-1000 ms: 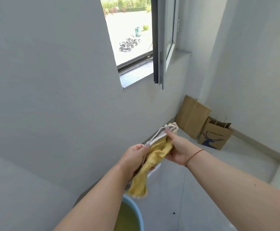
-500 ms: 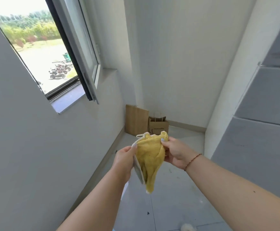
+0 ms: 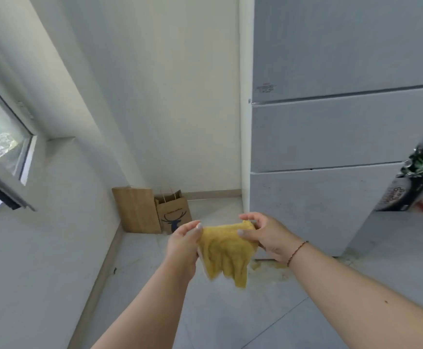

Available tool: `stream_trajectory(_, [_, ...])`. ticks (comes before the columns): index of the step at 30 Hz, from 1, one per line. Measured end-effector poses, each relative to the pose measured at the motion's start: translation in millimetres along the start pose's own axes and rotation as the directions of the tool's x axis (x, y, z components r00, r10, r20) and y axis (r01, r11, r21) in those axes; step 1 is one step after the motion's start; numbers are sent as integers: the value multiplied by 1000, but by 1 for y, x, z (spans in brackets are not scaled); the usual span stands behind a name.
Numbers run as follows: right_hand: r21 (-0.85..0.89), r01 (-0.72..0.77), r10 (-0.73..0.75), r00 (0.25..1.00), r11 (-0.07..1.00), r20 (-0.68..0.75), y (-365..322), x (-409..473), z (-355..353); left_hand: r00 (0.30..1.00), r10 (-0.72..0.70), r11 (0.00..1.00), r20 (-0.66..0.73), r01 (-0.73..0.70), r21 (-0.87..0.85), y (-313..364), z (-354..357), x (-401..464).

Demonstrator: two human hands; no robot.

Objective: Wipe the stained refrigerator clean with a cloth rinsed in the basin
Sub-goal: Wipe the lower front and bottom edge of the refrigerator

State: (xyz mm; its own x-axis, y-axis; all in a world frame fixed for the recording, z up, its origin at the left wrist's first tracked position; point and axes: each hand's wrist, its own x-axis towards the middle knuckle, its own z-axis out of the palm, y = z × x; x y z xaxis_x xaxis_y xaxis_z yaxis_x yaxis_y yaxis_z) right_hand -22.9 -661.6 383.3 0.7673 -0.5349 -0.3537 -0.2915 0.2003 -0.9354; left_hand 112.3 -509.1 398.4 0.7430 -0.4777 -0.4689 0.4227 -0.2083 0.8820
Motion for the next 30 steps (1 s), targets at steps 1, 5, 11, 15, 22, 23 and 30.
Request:
stream_trajectory(1, [-142,18,-14,1000,990,27,1,0,-18,997,6,1000,76,-6,2,0,18,3])
stream_trajectory(5, [-671,88,-131,991,737,-14,-2,7,-88,974,69,925,215,-143,352,5,87,12])
stream_trajectory(11, [-541,30,-112,987,841,-119,-5,39,-211,950,163,740,268,-297,604,8,187,54])
stream_trajectory(15, [369,-74,79,997,926,2,-12,58,-265,945,60,900,321,-190,393,13,245,71])
stream_trajectory(22, [493,-301,224,952,816,210,3,82,-295,985,11,945,175,-67,319,8,306,99])
stream_trajectory(23, [516,-288,230,957,807,175,6,86,-299,989,5,945,148,-53,322,7,308,104])
stream_trajectory(30, [676,-236,281,959,698,44,22,106,-328,1000,2,875,-17,6,483,11,305,153])
